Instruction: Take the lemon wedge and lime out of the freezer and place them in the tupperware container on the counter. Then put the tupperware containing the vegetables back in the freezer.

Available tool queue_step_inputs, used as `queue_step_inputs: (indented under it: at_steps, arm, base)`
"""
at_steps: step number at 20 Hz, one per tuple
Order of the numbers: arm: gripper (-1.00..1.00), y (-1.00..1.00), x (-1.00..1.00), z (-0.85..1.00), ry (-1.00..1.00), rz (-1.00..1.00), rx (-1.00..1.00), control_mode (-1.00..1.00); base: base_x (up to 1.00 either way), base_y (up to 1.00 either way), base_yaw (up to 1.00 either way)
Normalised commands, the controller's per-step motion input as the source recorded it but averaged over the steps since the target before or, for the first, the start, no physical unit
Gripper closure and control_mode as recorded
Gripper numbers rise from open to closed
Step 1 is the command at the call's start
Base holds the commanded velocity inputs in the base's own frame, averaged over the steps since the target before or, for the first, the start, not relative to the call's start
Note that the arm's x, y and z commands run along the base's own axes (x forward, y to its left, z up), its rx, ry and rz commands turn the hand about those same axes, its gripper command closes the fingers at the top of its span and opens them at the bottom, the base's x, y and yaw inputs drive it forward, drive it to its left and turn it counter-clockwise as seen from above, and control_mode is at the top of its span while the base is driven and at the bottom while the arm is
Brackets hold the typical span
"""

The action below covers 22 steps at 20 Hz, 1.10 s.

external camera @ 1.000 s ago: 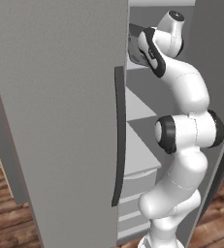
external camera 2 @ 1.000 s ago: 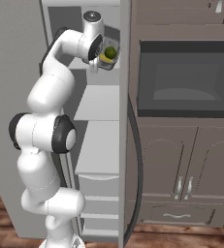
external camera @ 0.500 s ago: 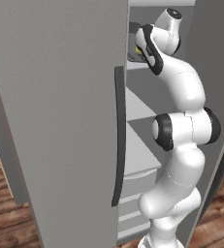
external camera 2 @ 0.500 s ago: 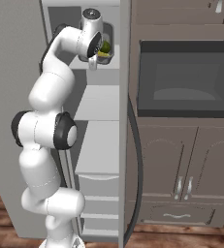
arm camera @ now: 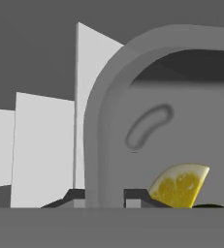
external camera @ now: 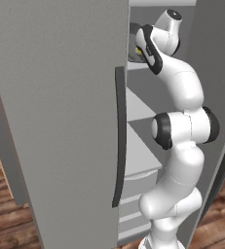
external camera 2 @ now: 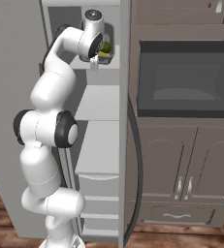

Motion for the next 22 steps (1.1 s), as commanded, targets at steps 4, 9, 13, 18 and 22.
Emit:
queue_step_inputs:
  at_steps: [4, 9, 13, 18, 22]
  arm:
    - [-1.00, 0.00, 0.02, 0.00, 0.00, 0.00, 0.00, -1.00]
    - [-1.00, 0.00, 0.00, 0.00, 0.00, 0.00, 0.00, -1.00]
    - [-1.00, 0.00, 0.00, 0.00, -0.04, 0.00, 0.00, -1.00]
    - [-1.00, 0.00, 0.00, 0.00, -0.05, 0.00, 0.00, -1.00]
    - [-1.00, 0.26, 0.53, 0.00, -0.03, 0.00, 0.00, -1.00]
  base:
    - [0.00, 0.00, 0.00]
    - [0.00, 0.00, 0.00]
    - [0.00, 0.00, 0.00]
    - [0.00, 0.00, 0.00]
    - [0.00, 0.00, 0.00]
